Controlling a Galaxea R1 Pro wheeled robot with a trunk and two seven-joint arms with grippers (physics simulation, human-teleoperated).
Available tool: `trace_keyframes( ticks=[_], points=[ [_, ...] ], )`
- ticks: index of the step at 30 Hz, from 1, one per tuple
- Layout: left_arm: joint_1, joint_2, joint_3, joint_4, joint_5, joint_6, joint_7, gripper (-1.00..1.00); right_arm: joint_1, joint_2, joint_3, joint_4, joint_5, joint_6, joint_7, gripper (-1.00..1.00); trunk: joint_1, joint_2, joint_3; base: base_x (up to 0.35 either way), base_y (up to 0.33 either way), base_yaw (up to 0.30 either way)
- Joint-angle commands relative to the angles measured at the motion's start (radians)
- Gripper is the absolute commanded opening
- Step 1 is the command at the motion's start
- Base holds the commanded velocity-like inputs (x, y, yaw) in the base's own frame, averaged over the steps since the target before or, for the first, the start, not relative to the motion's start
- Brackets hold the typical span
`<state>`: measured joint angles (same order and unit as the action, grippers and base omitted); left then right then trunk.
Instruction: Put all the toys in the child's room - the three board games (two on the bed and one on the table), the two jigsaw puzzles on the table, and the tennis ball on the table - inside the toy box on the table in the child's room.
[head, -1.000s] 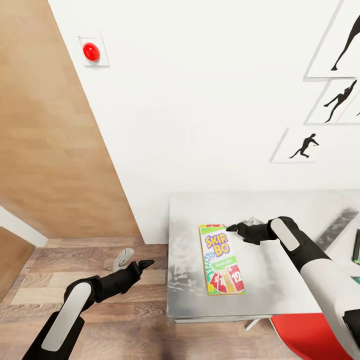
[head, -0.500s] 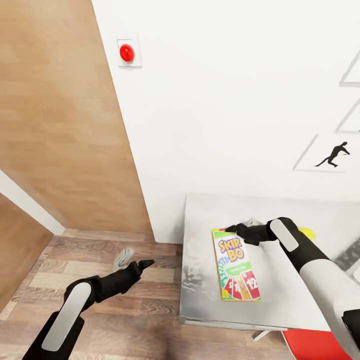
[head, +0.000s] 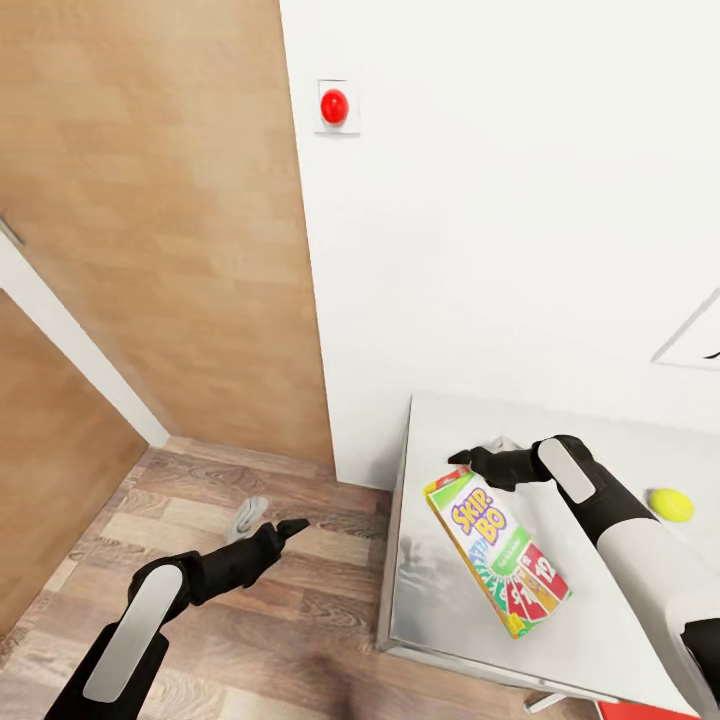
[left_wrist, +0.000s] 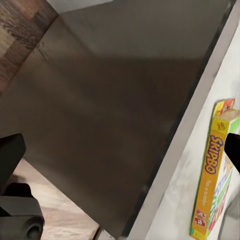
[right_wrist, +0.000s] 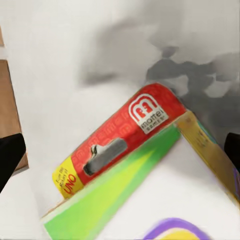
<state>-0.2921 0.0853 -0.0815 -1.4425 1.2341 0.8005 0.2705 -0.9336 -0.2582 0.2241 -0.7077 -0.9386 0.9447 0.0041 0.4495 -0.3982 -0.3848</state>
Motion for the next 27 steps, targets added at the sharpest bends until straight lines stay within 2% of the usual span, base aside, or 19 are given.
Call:
trace_keyframes(
  ticks=[1,17,27],
  points=[
    [-0.001,0.001,-0.001,-0.001,0.01,0.001,0.01,1.0,-0.001,-0.001,0.004,-0.001,-0.002,0.002,0.0,1.0,0.001,-0.002,-0.001,0.0,0.0,0.172],
    [-0.001,0.0,-0.005,-0.005,0.011,0.001,0.008,1.0,-0.001,-0.002,0.003,-0.001,-0.001,0.002,0.001,1.0,0.001,-0.002,-0.001,-0.015,0.0,0.049],
    [-0.001,-0.001,-0.006,-0.006,0.011,0.0,0.009,1.0,-0.001,-0.002,0.003,-0.001,-0.001,0.002,0.0,1.0,0.001,-0.002,-0.001,-0.229,0.0,0.004]
  ],
)
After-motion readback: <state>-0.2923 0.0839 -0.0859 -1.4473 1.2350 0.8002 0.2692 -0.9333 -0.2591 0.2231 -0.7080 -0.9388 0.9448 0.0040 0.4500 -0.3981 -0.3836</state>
